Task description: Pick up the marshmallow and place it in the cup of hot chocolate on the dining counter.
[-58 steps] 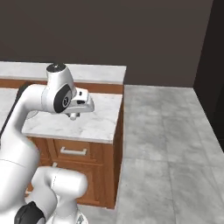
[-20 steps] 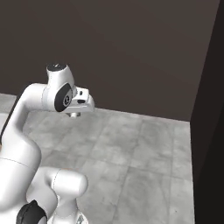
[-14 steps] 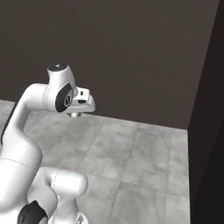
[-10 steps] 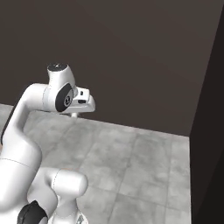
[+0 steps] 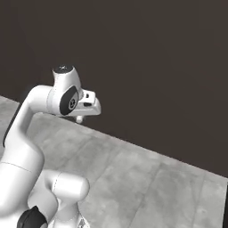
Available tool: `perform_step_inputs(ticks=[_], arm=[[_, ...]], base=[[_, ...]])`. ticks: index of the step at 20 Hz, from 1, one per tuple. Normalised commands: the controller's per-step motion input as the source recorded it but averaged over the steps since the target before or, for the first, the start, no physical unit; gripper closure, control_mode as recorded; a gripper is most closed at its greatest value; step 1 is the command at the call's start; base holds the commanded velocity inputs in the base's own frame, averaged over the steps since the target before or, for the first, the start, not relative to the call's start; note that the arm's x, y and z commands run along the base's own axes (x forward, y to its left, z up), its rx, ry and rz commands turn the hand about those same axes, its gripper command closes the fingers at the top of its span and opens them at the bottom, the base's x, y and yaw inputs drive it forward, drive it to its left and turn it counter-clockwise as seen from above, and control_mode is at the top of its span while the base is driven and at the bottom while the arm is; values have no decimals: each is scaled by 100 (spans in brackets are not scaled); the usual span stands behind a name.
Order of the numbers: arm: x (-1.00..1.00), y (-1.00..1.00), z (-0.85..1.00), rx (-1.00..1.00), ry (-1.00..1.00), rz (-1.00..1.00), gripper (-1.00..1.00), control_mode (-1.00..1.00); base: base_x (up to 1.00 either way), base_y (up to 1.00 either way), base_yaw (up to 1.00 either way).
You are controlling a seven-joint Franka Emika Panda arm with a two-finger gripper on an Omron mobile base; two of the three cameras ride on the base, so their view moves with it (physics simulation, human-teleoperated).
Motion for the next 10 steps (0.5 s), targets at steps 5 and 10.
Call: perform_step_inputs(ticks=[5, 10], arm=[[0, 0, 0, 0, 0, 0, 100, 100], [0, 0, 0, 0, 0, 0, 100, 100]], base=[[72, 0, 81], [64, 0, 88]])
